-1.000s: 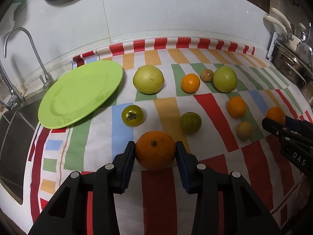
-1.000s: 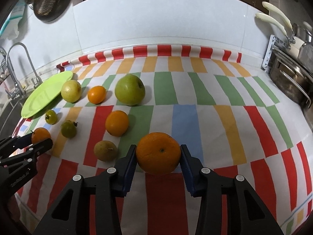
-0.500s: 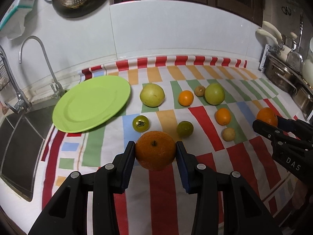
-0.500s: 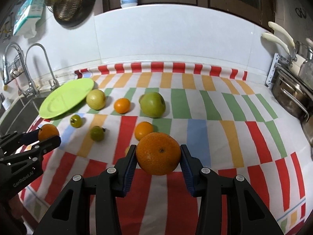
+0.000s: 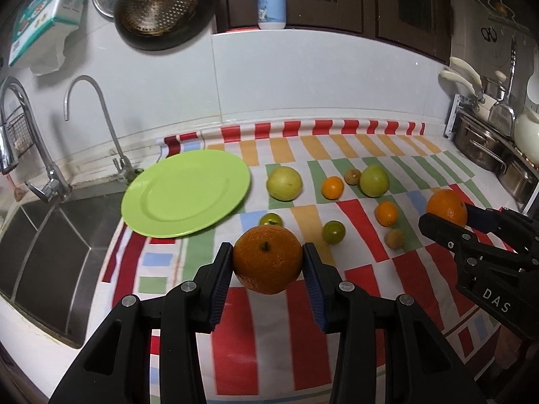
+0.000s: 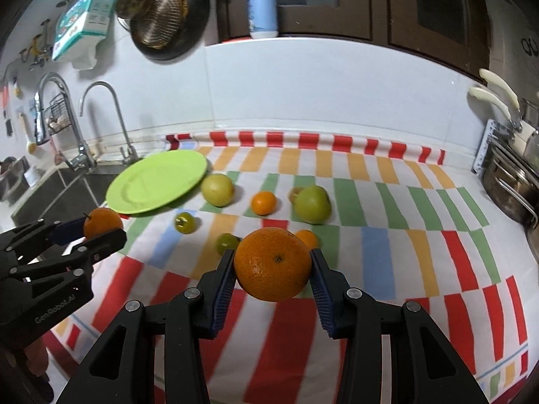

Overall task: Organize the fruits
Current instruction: 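Grasp the large orange with the left tool while the right tool grasps a tangerine, then carry both oranges over the green plate and open both tools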

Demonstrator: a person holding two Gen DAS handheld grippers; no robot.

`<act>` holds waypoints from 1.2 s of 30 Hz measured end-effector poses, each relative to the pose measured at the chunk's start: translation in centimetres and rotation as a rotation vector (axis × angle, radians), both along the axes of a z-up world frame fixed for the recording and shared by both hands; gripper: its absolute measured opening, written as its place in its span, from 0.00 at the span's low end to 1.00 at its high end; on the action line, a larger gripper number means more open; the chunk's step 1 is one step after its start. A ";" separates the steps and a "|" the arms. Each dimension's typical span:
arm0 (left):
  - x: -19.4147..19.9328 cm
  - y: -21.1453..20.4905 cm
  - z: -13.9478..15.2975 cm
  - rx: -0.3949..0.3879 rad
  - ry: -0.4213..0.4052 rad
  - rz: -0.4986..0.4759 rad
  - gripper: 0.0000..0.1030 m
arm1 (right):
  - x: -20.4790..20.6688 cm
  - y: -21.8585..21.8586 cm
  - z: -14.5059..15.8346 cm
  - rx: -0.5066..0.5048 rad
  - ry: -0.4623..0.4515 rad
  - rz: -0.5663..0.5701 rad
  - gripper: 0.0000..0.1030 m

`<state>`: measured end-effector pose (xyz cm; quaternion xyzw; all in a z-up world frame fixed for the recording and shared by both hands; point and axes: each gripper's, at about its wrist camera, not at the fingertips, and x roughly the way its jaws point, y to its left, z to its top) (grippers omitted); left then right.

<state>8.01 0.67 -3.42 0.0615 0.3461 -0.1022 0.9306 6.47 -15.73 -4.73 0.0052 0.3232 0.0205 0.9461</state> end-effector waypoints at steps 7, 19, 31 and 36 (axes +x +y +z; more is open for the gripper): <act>-0.5 2.8 1.1 0.000 -0.034 0.010 0.40 | 0.0 3.2 0.9 0.000 -0.038 0.032 0.43; 0.9 7.3 2.5 -0.011 -0.070 0.012 0.40 | 1.1 8.4 2.1 -0.017 -0.097 0.045 0.43; 4.2 10.9 2.8 -0.022 -0.093 -0.003 0.40 | 4.4 13.4 2.9 -0.048 -0.135 0.042 0.43; 6.0 11.9 2.8 -0.016 -0.102 -0.003 0.40 | 6.5 14.8 3.0 -0.053 -0.135 0.044 0.43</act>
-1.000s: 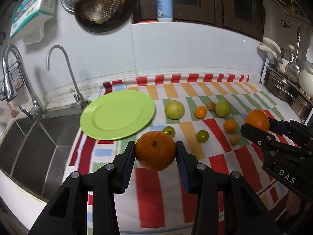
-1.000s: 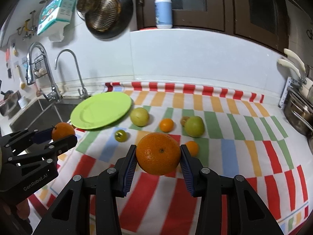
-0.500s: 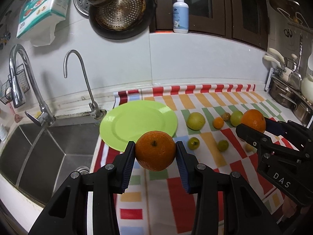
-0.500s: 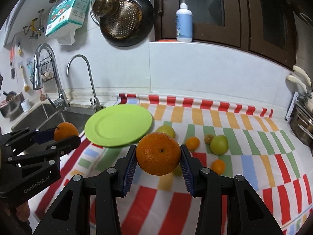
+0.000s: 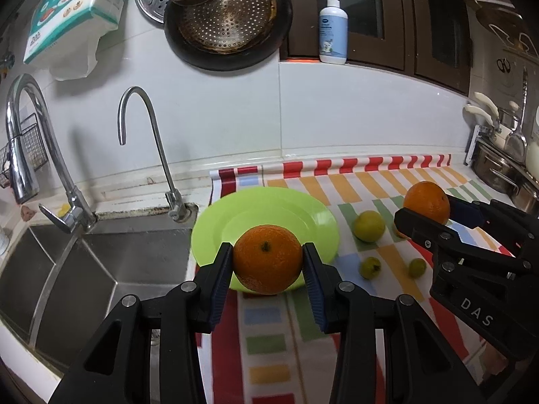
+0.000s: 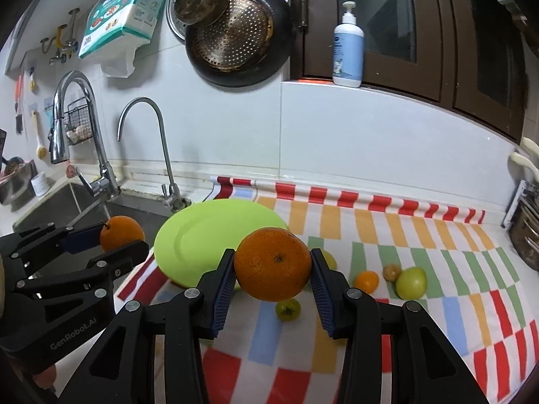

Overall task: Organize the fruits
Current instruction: 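Carry both oranges over the green plate and open both tools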

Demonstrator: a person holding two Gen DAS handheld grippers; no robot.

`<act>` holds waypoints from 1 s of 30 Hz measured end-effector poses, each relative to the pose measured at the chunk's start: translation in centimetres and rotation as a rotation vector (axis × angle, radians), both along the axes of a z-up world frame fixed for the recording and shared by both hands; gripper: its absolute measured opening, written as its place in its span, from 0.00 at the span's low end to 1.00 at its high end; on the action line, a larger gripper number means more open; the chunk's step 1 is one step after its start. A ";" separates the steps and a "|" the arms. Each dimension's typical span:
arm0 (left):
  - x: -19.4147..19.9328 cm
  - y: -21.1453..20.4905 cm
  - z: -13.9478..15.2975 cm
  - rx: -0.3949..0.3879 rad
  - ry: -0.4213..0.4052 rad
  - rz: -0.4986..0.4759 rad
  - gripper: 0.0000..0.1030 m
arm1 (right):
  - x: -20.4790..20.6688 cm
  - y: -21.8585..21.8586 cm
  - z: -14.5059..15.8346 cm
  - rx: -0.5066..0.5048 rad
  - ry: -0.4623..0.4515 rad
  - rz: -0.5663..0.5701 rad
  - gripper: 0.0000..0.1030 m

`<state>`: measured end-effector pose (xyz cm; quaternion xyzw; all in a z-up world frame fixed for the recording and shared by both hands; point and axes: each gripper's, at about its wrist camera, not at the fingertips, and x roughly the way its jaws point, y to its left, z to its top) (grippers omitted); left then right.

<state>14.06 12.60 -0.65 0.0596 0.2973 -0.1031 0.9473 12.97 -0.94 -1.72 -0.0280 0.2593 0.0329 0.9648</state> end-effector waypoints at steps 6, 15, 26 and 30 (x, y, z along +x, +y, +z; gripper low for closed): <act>3.1 1.0 -0.2 0.003 -0.006 0.008 0.40 | 3.2 1.1 0.1 -0.009 0.010 0.004 0.43; 8.6 1.6 -1.9 0.025 0.020 0.008 0.40 | 8.8 2.1 -0.8 -0.050 0.044 0.006 0.43; 14.1 1.4 -6.3 0.046 0.147 -0.015 0.40 | 14.6 2.5 -5.6 -0.024 0.191 -0.002 0.43; 14.8 1.4 -7.2 0.037 0.179 -0.021 0.40 | 15.1 2.4 -6.6 -0.014 0.215 -0.004 0.43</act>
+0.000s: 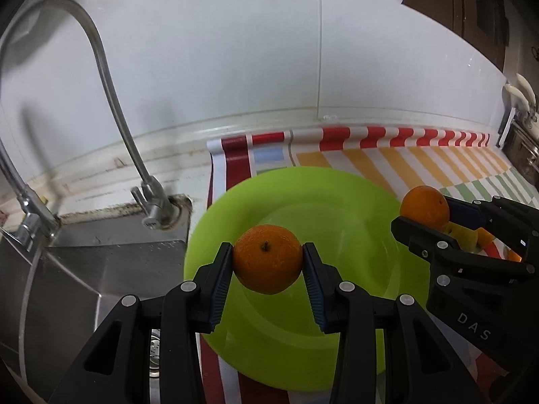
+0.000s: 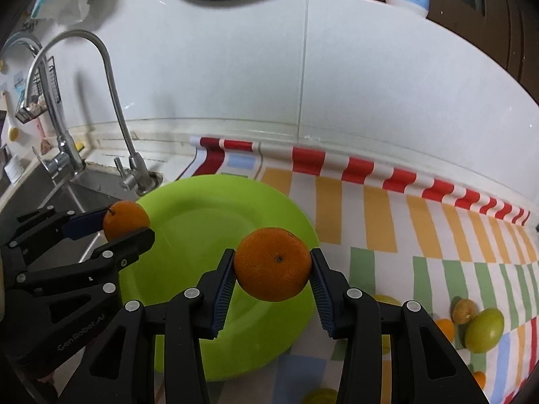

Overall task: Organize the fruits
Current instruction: 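Carry both oranges over the green plate and open both tools, then lift both tools away from the plate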

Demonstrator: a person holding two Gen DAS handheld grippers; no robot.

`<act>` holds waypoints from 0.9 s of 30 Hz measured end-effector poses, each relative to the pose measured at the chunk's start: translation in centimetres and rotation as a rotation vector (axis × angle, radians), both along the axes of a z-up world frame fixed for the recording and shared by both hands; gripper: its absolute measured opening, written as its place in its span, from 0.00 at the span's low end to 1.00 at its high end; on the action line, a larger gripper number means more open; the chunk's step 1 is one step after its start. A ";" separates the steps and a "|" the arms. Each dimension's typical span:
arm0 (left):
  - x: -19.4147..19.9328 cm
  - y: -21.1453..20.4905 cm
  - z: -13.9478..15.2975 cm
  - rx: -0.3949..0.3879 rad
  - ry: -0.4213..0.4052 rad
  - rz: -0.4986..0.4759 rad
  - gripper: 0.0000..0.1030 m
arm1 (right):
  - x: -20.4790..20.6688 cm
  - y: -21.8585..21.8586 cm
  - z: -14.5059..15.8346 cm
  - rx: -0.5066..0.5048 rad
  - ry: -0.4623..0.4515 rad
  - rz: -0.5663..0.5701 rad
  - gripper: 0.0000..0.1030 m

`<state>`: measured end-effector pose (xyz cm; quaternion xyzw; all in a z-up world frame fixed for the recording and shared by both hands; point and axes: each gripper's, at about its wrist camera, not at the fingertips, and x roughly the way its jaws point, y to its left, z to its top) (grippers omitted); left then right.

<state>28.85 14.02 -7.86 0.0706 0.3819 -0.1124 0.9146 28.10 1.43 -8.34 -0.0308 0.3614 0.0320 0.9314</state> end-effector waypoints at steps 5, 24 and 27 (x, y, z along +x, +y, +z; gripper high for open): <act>-0.1 0.3 0.3 0.008 -0.013 0.017 0.52 | 0.2 -0.3 -0.2 0.035 0.014 -0.009 0.47; -7.5 1.0 5.6 -0.034 -0.112 0.089 0.62 | -7.4 -1.7 5.0 0.050 -0.106 -0.029 0.59; -8.8 0.8 6.5 -0.043 -0.128 0.096 0.63 | -8.9 -2.1 5.7 0.052 -0.130 -0.031 0.59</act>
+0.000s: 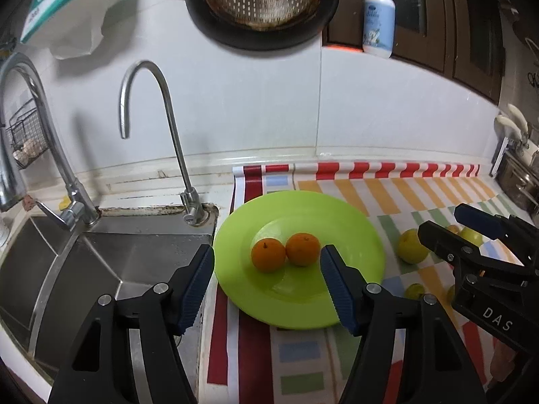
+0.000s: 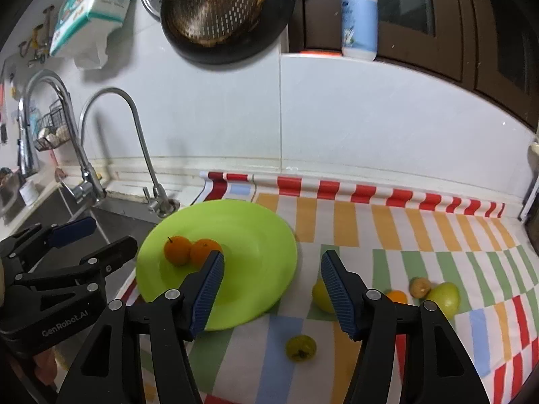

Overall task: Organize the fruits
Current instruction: 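Lift both tools away from the plate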

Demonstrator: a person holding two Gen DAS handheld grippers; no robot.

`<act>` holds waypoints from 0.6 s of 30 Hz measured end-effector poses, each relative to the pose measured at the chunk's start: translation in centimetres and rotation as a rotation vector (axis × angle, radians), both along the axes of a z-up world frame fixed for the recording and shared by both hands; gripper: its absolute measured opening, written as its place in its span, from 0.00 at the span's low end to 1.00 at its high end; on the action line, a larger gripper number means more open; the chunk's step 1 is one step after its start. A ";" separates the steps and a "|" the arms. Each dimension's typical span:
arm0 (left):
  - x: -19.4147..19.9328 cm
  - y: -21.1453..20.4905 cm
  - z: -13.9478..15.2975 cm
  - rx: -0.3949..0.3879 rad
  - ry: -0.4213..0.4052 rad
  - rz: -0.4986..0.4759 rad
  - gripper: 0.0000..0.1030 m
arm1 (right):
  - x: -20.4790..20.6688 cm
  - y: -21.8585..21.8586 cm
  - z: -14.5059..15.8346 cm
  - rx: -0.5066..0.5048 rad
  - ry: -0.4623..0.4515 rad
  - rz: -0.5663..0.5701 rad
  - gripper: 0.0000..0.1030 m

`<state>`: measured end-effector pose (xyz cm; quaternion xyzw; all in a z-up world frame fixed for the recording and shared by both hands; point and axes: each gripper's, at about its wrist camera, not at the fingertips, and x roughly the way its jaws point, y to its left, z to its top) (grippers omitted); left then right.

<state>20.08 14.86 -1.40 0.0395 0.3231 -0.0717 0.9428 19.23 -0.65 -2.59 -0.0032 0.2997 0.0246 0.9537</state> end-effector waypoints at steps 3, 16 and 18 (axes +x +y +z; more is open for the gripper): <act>-1.4 -0.4 0.8 -0.004 -0.021 0.003 0.67 | -1.4 -0.3 0.7 0.002 -0.018 -0.001 0.59; -6.6 -3.8 1.9 -0.010 -0.058 -0.042 0.72 | -7.4 -3.5 2.1 0.010 -0.067 -0.055 0.64; -7.2 -4.4 1.9 -0.010 -0.057 -0.051 0.72 | -8.2 -4.1 2.1 0.007 -0.070 -0.061 0.64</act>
